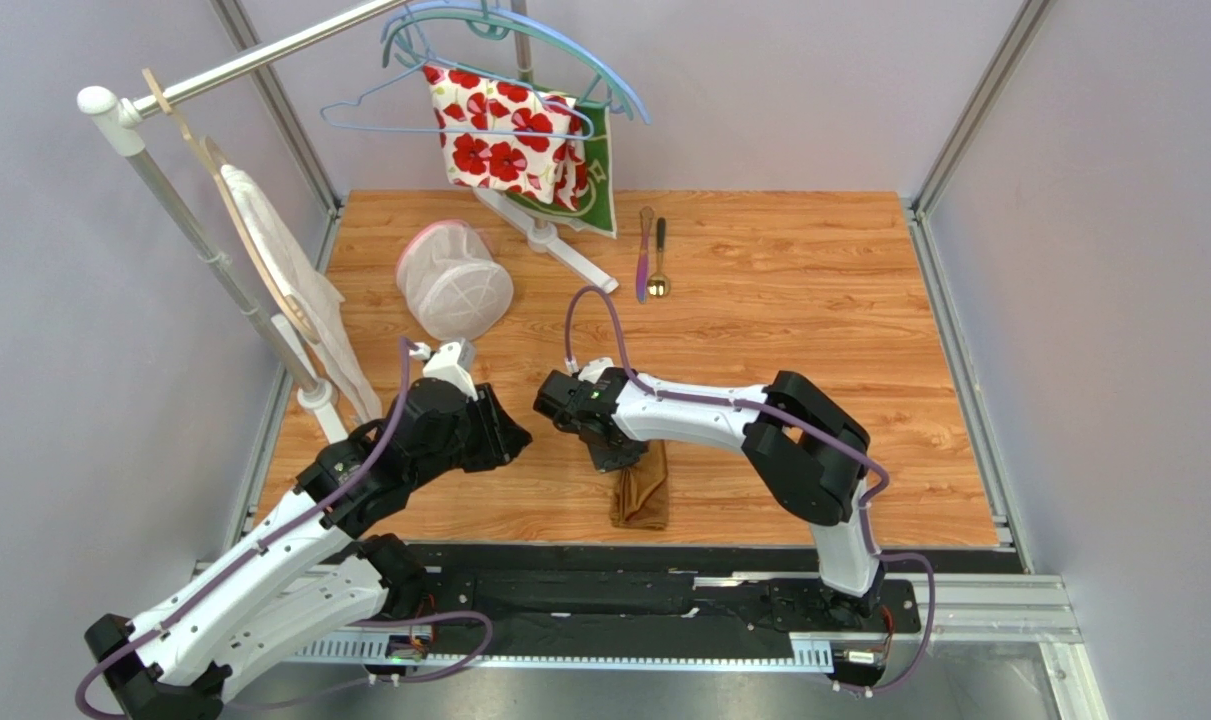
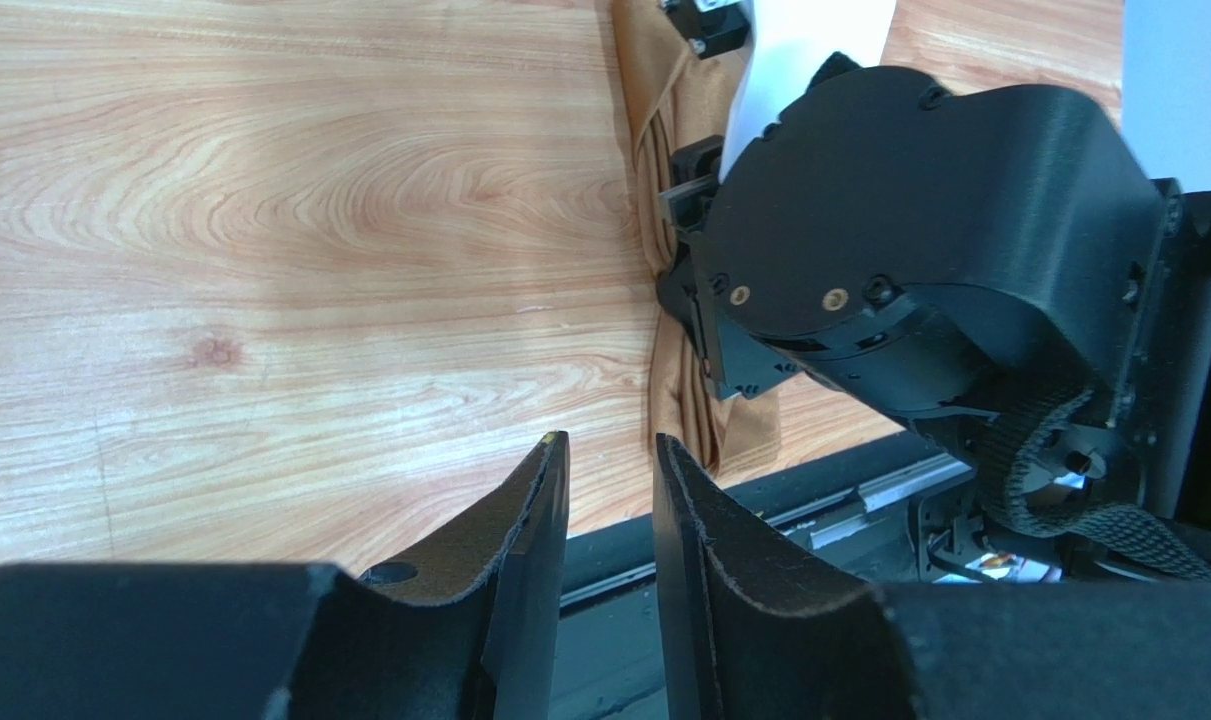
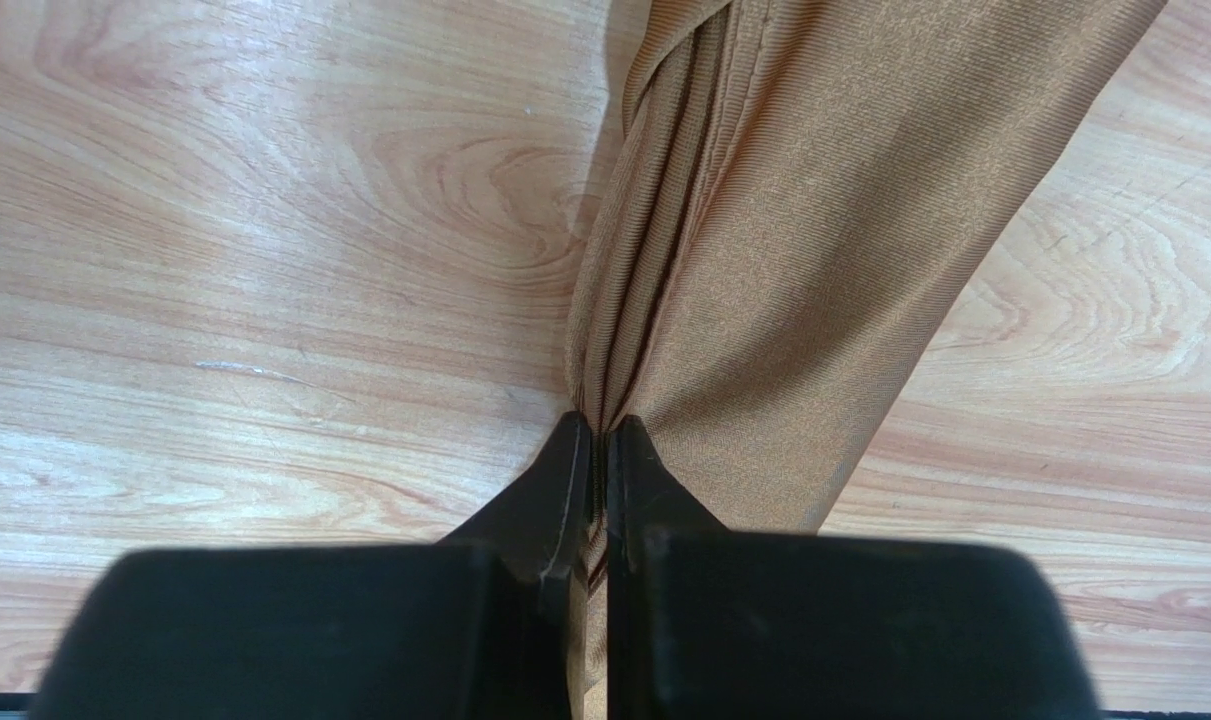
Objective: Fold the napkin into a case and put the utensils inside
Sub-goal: Pick up the smaller rectangle-folded napkin from the center of the board, then turn over the smaller rectangle-folded napkin at the center of the board.
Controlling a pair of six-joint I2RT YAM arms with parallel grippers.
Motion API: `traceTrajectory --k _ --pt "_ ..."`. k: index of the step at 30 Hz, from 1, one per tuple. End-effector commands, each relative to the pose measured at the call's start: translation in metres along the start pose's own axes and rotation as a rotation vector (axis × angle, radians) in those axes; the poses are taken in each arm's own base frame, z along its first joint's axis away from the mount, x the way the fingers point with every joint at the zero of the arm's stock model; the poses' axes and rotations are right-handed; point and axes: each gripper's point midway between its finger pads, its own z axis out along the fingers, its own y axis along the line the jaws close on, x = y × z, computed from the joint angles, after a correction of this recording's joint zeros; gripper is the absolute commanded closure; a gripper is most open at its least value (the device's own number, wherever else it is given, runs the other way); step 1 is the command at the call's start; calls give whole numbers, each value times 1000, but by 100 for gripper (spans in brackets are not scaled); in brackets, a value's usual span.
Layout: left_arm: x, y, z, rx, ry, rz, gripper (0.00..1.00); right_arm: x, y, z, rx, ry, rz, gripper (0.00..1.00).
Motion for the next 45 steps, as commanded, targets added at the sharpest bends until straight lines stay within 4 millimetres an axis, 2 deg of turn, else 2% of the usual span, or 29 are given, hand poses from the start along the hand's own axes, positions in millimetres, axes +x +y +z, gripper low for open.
traceTrajectory --k 1,3,4,5,6,7,8,10,11,12,16,17,18,19,20,22,23,24,25,27,28,37,38,41,45 --pt "-7 1 -3 -12 -24 7 64 -27 10 -29 -99 -110 53 100" --pt "-8 1 -4 -18 -26 8 64 -39 21 -43 -196 -150 82 100" --pt "-8 2 -4 -20 -28 8 64 -37 22 -45 -249 -132 114 100" --pt "-9 2 -4 -24 -30 8 64 -55 29 -66 -350 -199 151 100" --pt "-9 3 -4 -30 -32 9 64 -59 32 -74 -409 -213 171 100" --pt "-9 5 -4 -37 -32 9 64 -60 27 -76 -447 -204 214 100" --pt "-10 5 -3 -40 -33 9 64 -75 29 -95 -525 -267 240 100" --pt "-9 6 -3 -46 -33 11 64 -86 24 -108 -643 -294 286 100" --pt "-10 7 -1 -52 -33 10 64 -91 24 -106 -708 -316 343 100" --pt "-10 6 -1 -54 -31 12 64 -96 19 -114 -765 -333 380 100" --pt "-11 4 3 -56 -24 19 64 -111 5 -108 -979 -341 543 100" --pt "-11 4 4 -60 -21 22 64 -122 5 -116 -1054 -399 556 100" --pt "-12 2 5 -56 -22 23 64 -114 6 -99 -1068 -350 601 100" --pt "-12 2 6 -55 -18 23 64 -112 3 -94 -1097 -336 619 100" --pt "-11 2 8 -58 -12 29 64 -122 4 -103 -1166 -395 620 100" --pt "-12 0 11 -53 -12 31 64 -113 2 -83 -1177 -348 673 100" --pt "-12 -2 14 -54 -4 36 64 -119 1 -88 -1219 -389 675 100" --pt "-12 -3 15 -53 -1 38 64 -115 -1 -83 -1229 -385 688 100" --pt "-11 -3 16 -54 5 42 64 -107 -6 -74 -1227 -359 732 100" --pt "-12 -6 19 -49 10 48 64 -103 -11 -71 -1258 -383 745 100" --pt "-12 -6 20 -50 14 51 64 -93 -15 -61 -1243 -363 761 100" --pt "-14 -16 31 -21 19 56 64 -59 -48 -55 -1264 -417 819 100" --pt "-13 -18 34 -15 29 58 64 -51 -52 -54 -1262 -417 828 100" --pt "-12 -24 39 0 44 68 64 -40 -57 -45 -1234 -400 854 99" --pt "-9 -30 46 31 62 84 64 -18 -75 -36 -1197 -396 931 96"
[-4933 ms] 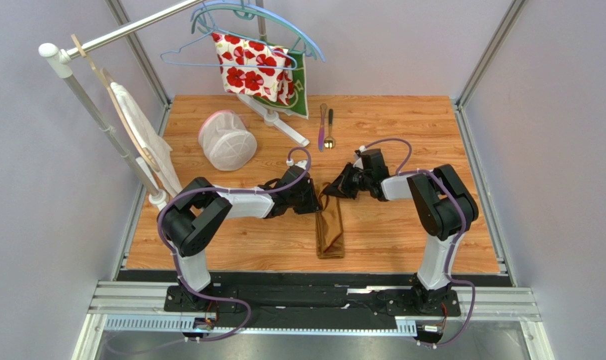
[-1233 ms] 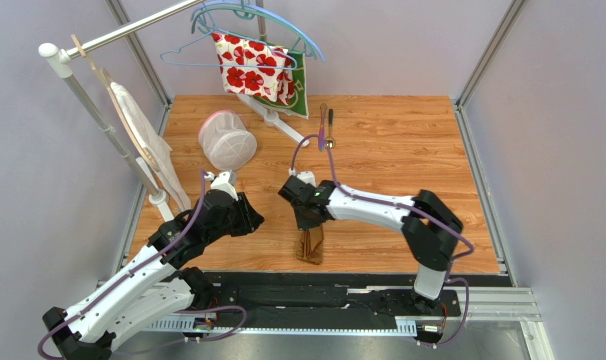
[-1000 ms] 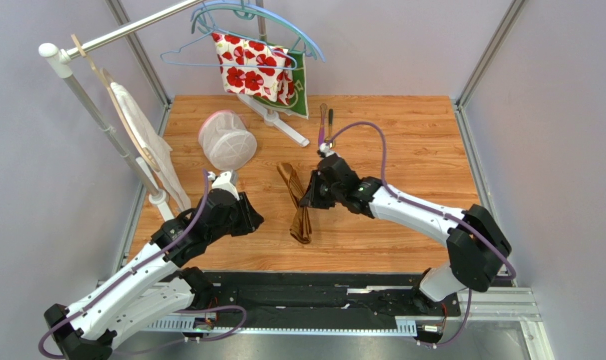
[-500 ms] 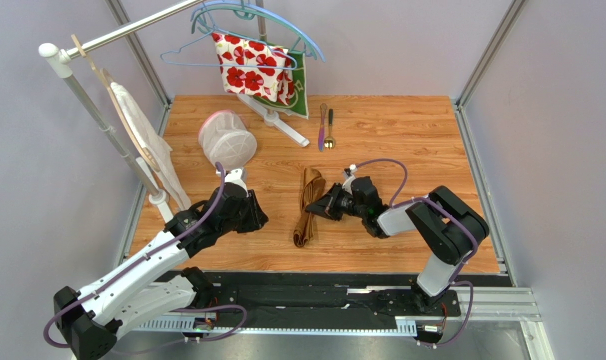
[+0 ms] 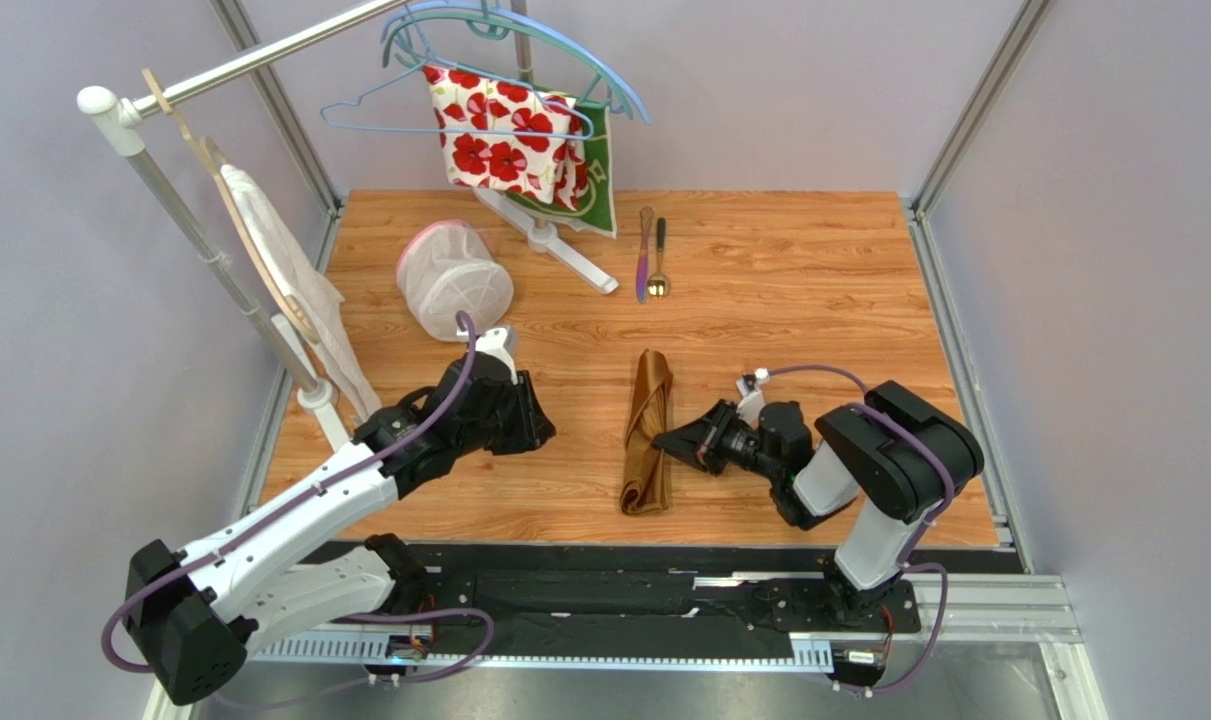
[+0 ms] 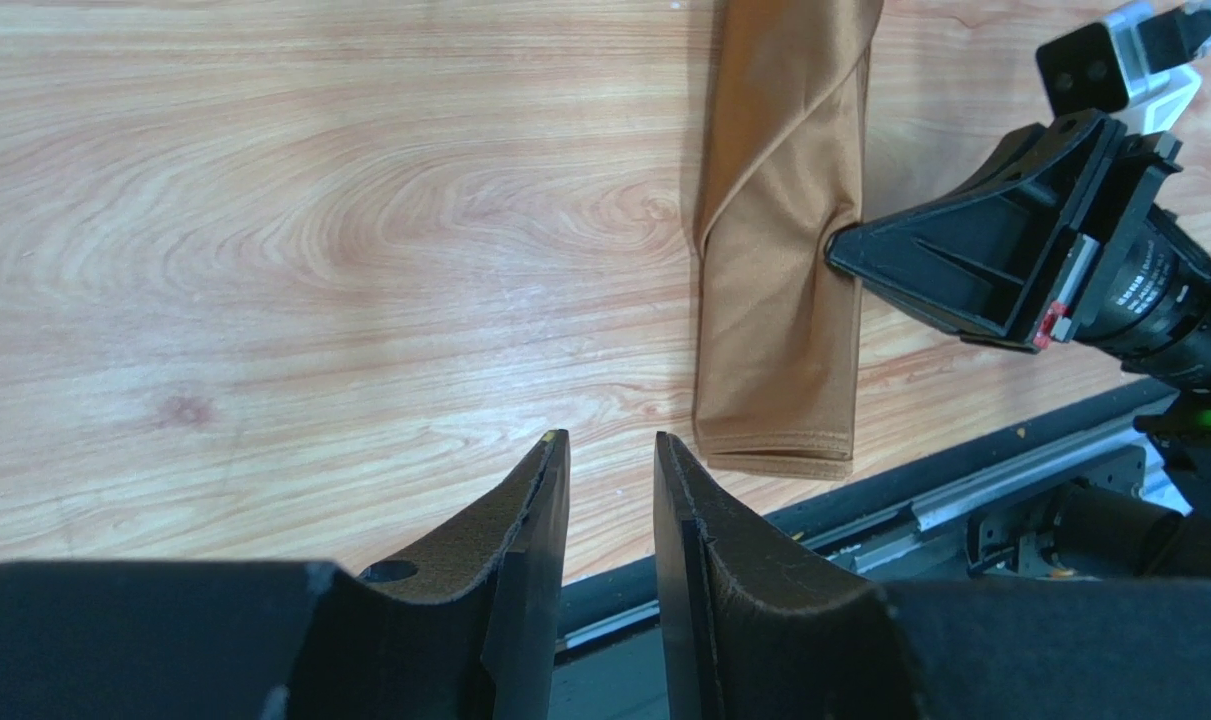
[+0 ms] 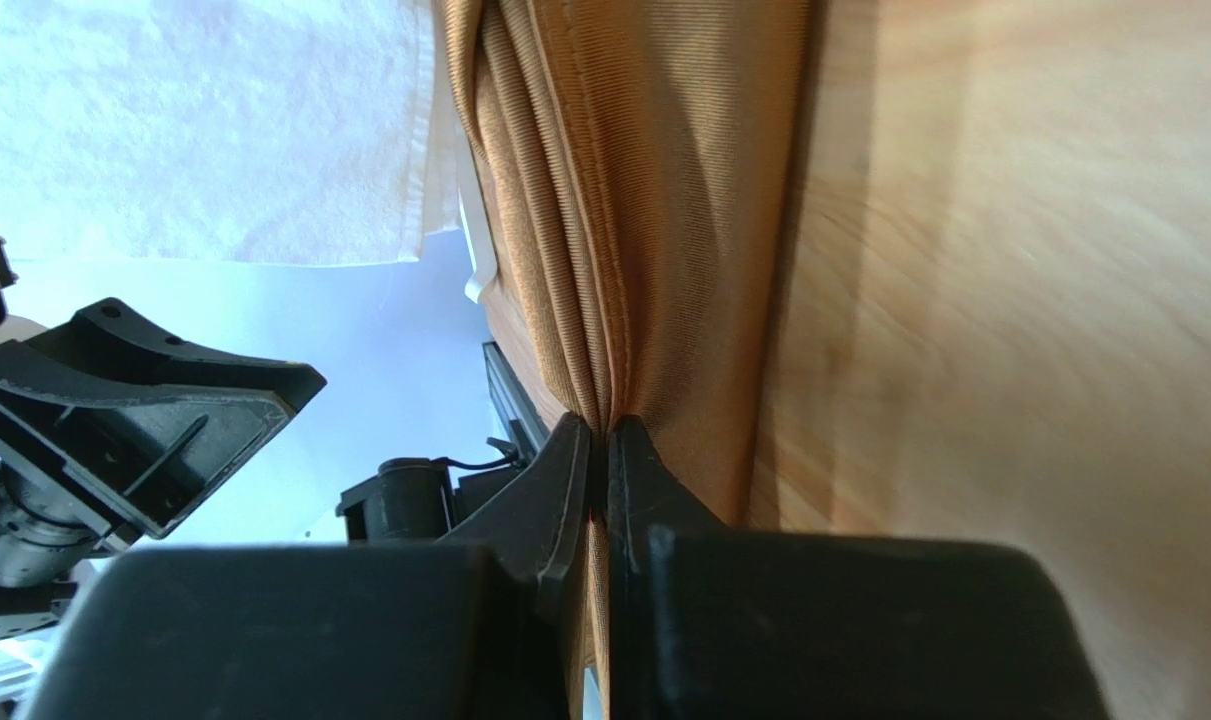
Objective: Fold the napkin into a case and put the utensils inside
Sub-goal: Turn over the smaller rectangle-folded napkin at the center of the board, then rotate the smaller rectangle-folded napkin at the center of the board.
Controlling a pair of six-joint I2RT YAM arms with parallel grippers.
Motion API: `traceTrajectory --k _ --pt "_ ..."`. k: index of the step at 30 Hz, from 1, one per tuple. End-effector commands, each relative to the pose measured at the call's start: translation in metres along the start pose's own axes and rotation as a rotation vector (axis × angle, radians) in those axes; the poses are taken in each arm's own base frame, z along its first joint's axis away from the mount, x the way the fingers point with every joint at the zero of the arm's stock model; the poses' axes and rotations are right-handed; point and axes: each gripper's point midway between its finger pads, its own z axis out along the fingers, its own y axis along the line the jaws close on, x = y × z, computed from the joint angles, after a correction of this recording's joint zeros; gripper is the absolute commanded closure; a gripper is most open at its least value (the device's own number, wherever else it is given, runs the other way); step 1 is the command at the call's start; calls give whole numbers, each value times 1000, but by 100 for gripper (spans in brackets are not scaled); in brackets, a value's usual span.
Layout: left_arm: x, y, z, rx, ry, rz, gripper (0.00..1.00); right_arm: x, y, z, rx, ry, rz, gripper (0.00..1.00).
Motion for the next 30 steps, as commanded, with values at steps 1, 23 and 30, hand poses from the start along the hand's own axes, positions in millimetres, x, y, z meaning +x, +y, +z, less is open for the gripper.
traceTrajectory --k 1,23,30 --pt "-18 -28 0 105 -36 33 64 -10 6 -21 -72 -71 0 95" --pt "42 -116 65 412 220 136 72 -61 3 -104 572 -131 -399 35" --pt "68 -123 79 385 265 108 76 -76 56 -45 429 30 -463 53"
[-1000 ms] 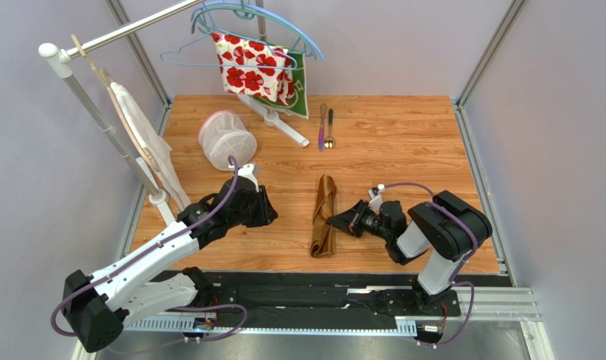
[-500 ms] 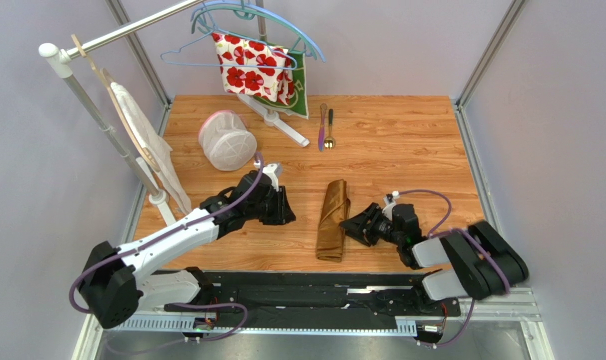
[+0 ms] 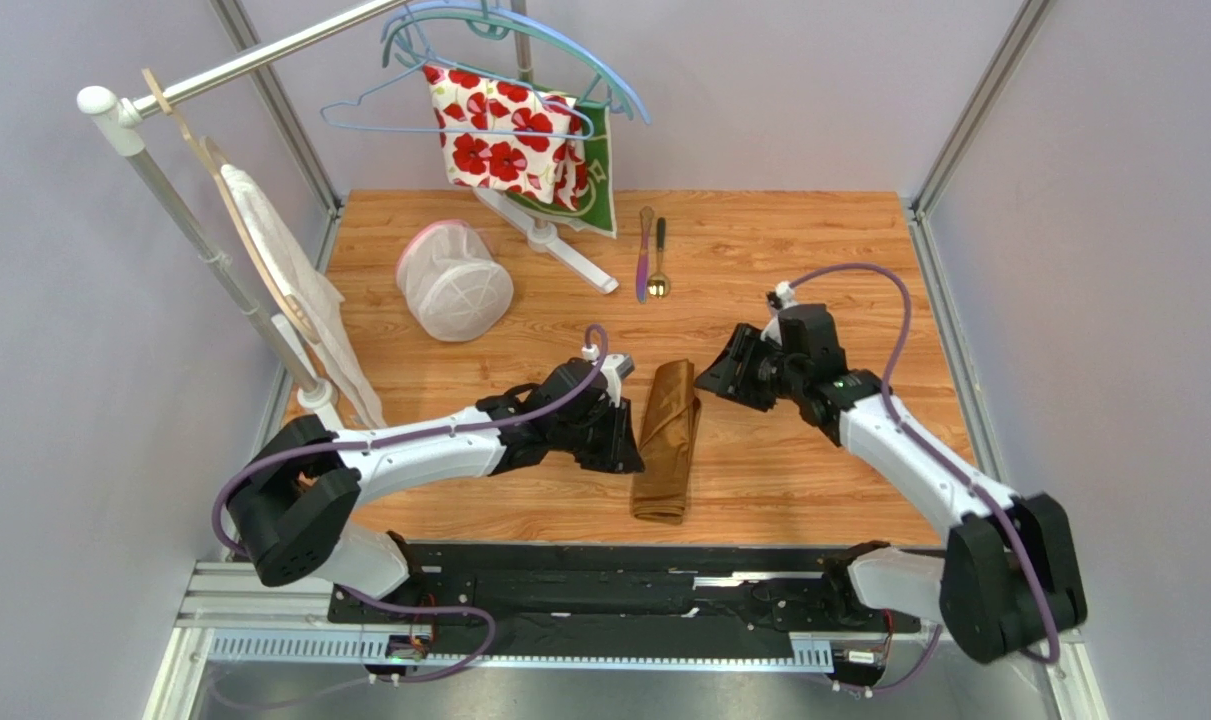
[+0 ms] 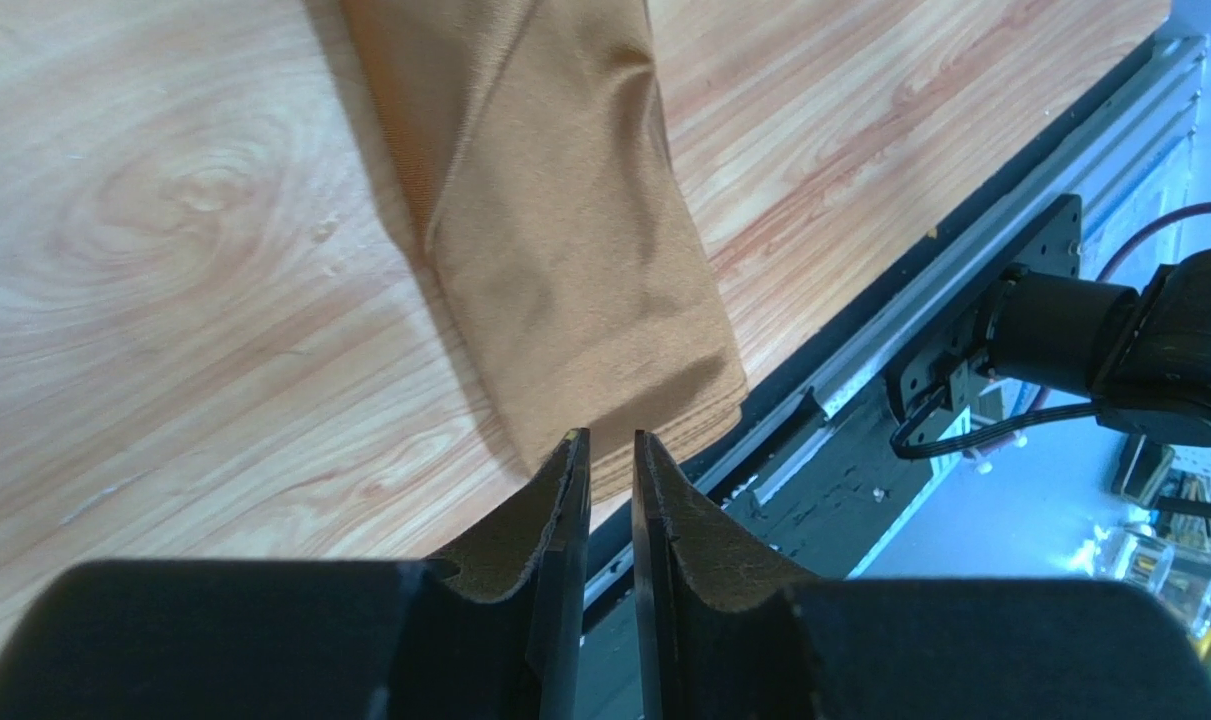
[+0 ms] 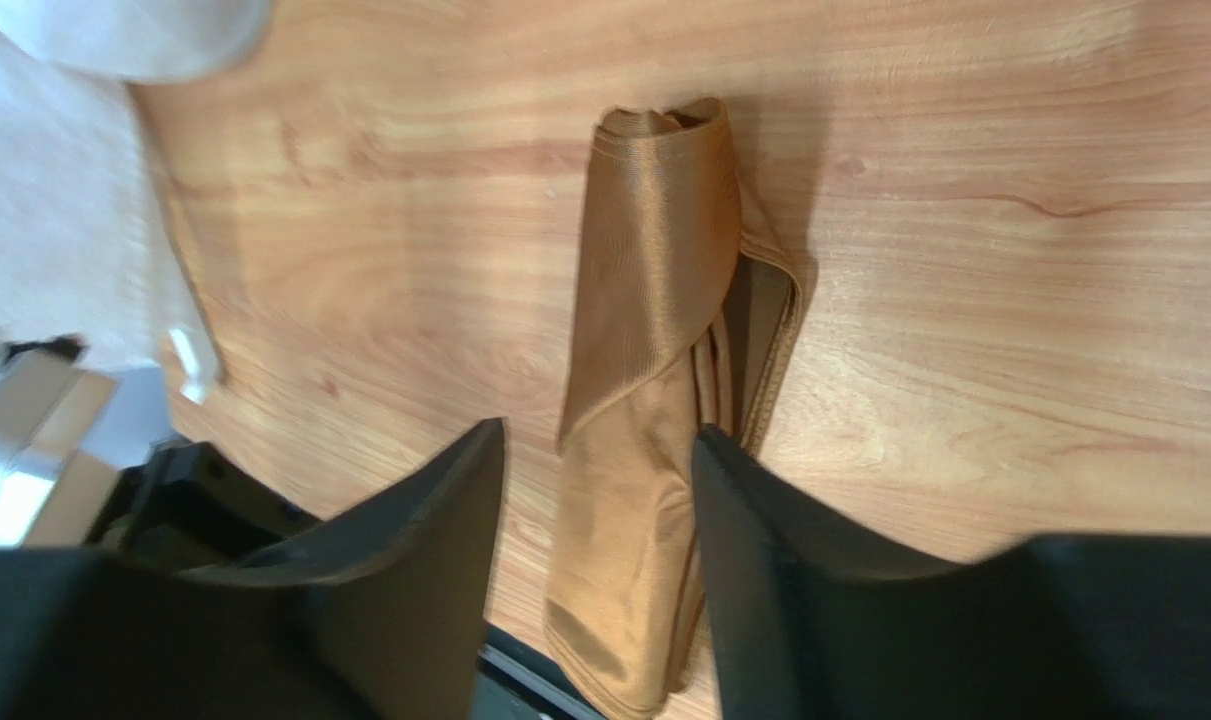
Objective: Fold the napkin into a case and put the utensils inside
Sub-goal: Rotate the smaller rectangle-folded napkin at the center of the board.
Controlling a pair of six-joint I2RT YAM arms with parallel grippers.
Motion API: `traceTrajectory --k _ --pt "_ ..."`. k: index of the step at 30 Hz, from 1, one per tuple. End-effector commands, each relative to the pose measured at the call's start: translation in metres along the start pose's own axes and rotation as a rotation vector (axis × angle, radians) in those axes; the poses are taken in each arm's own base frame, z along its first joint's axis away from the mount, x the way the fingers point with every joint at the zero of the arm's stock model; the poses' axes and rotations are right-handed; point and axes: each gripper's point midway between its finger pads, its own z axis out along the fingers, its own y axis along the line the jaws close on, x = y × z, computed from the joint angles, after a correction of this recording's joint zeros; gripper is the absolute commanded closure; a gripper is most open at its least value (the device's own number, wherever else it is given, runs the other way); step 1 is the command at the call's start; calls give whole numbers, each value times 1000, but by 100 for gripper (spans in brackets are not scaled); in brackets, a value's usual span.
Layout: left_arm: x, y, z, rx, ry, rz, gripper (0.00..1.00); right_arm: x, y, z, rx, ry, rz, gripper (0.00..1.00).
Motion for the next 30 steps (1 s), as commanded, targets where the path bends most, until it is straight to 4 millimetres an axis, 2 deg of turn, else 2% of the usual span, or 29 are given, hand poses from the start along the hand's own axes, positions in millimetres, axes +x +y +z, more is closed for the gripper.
traceTrajectory --k 1,3,4,6,11,13,18,26,30 --pt "-15 -28 6 71 -62 -20 77 1 24 14 -61 116 -95 57" --pt "-10 -24 8 57 -60 -33 78 11 31 30 -85 185 -92 64" --pt "-10 -24 9 56 -61 -34 78 8 37 36 -102 188 -97 67" --pt "-9 -21 9 43 -63 -35 78 18 35 50 -101 233 -96 68" --pt "-8 -18 10 32 -59 -34 79 25 38 71 -131 271 -99 69" --pt "-7 -18 10 30 -58 -34 79 31 30 82 -114 305 -92 72" --pt "-7 -26 10 65 -44 -12 79 26 4 89 -63 299 -108 73" --pt "9 -47 26 114 39 50 73 22 -30 95 -39 306 -104 72" --pt "6 -61 35 152 37 62 73 25 -43 101 -34 320 -81 72"
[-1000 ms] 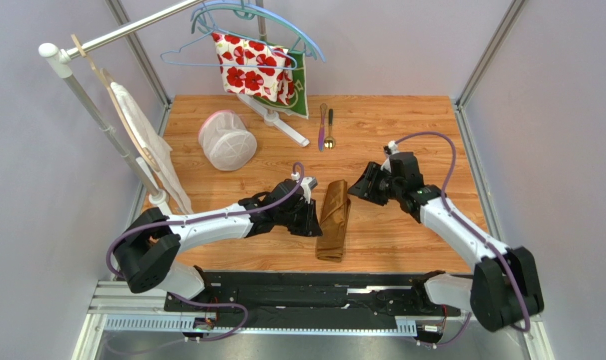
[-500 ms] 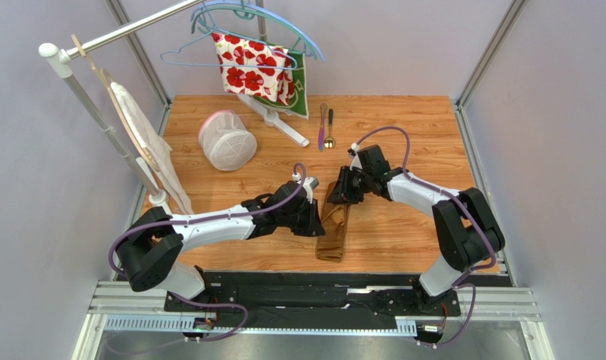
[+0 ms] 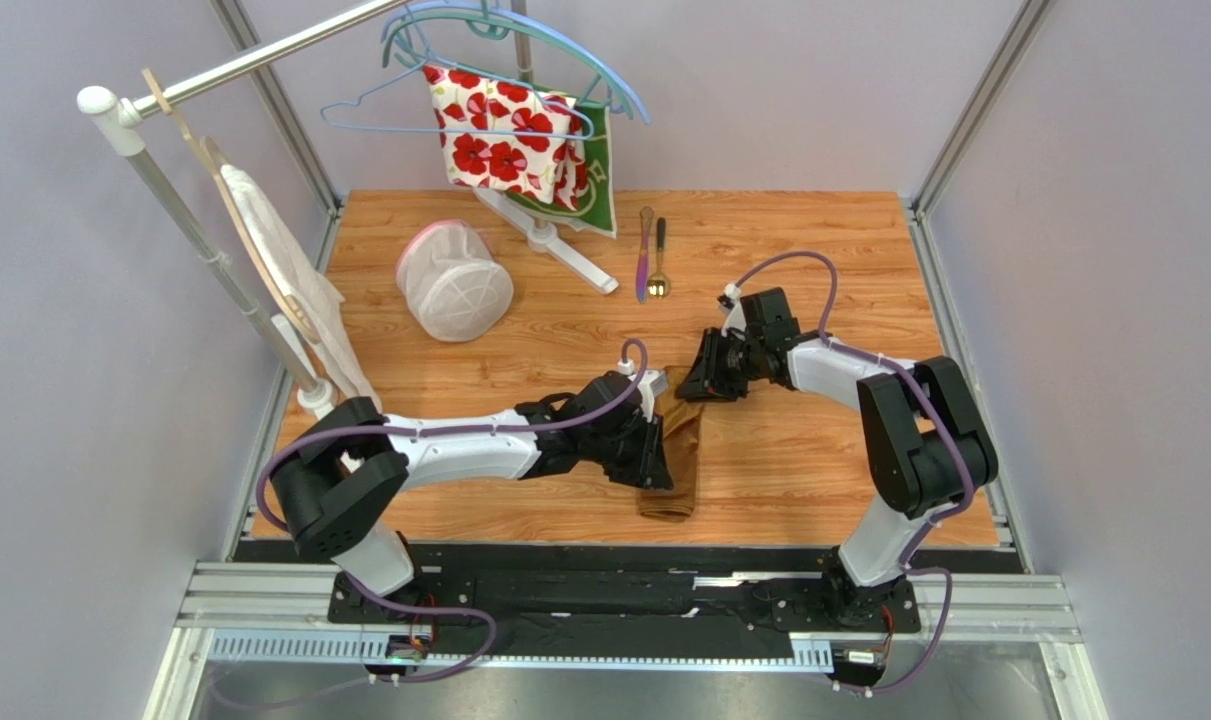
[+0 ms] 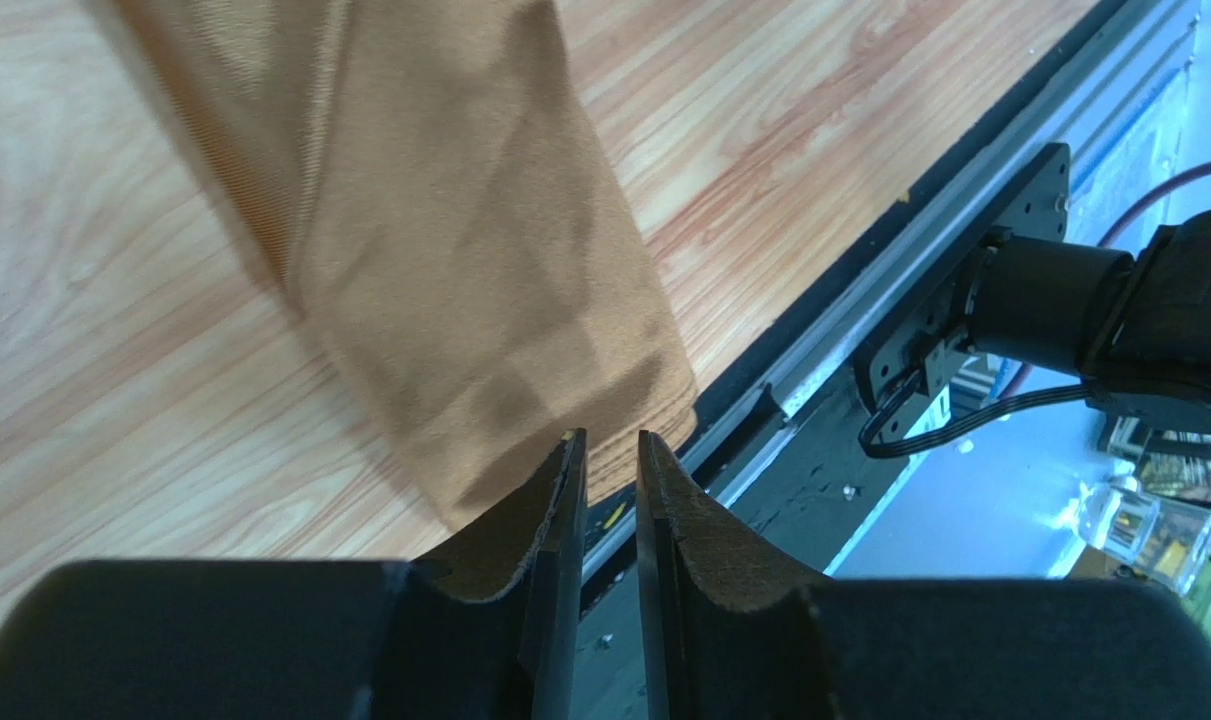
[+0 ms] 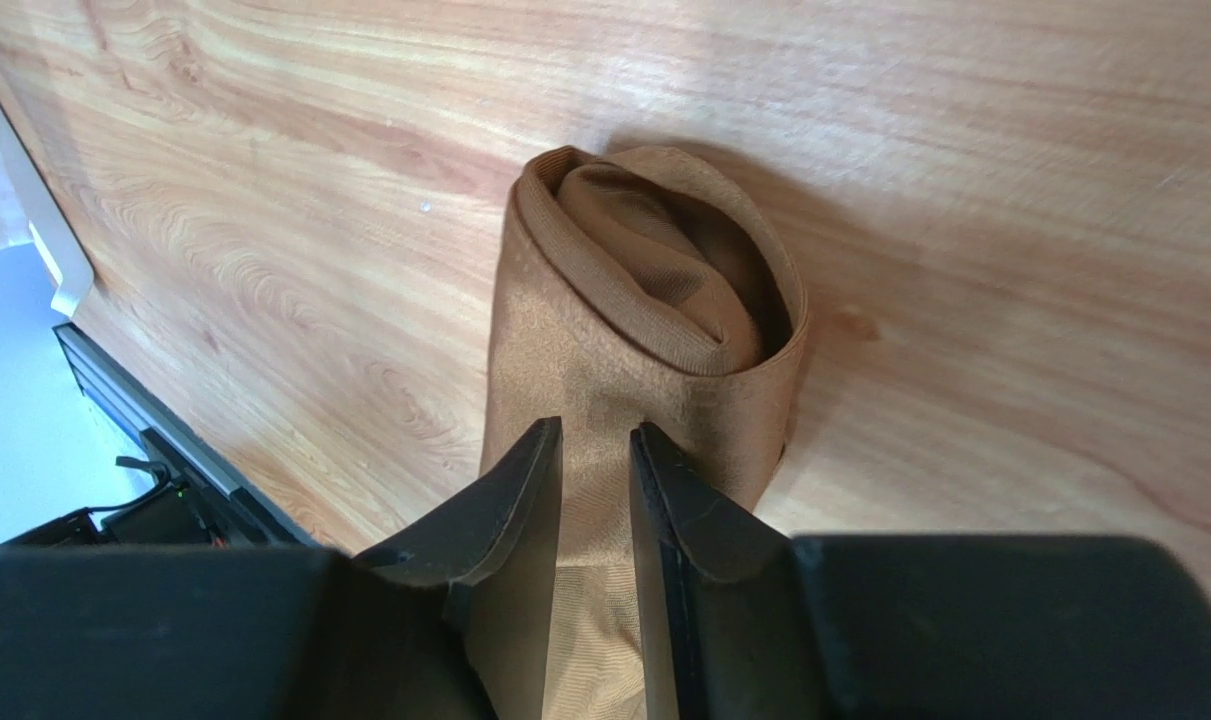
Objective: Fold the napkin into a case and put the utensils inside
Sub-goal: Rotate the smaller rectangle-folded napkin at the center of the board.
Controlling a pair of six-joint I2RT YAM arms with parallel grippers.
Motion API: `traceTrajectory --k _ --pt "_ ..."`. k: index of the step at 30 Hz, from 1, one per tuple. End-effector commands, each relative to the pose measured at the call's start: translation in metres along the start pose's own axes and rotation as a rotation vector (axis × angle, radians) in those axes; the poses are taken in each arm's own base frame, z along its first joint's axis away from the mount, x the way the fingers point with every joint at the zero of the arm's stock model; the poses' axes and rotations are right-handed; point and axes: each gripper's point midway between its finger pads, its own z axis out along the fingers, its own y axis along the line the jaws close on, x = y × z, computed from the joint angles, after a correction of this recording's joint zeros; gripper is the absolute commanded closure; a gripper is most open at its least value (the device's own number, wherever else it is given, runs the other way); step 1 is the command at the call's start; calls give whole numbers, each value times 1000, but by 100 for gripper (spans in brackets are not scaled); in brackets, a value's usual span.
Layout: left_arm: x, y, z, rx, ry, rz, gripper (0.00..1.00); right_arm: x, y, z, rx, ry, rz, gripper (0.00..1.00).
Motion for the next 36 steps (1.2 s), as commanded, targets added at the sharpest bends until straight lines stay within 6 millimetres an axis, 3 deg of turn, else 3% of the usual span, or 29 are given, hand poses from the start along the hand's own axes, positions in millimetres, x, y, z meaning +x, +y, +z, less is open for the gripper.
traceTrajectory --k 1,8,11,18,24,27,31,36 --pt "-15 -34 6 100 -24 57 73 -5 -10 9 -23 -8 -33 72" --pt "0 -44 27 146 62 87 72 1 -22 18 -27 16 -2 71" --pt "13 -37 38 149 108 81 73 -1 -23 16 -24 7 11 71" --pt "43 27 39 -76 192 127 78 -4 -31 12 9 -18 56 71" --pt "56 76 31 -260 259 131 79 1 -48 7 66 -54 120 71" --pt "53 103 21 -362 275 108 78 4 -56 1 94 -75 141 71" --pt "32 135 2 -450 250 70 77 7 -63 -6 106 -90 178 71" --pt "4 153 -12 -467 247 20 76 16 -63 -13 91 -108 294 70"
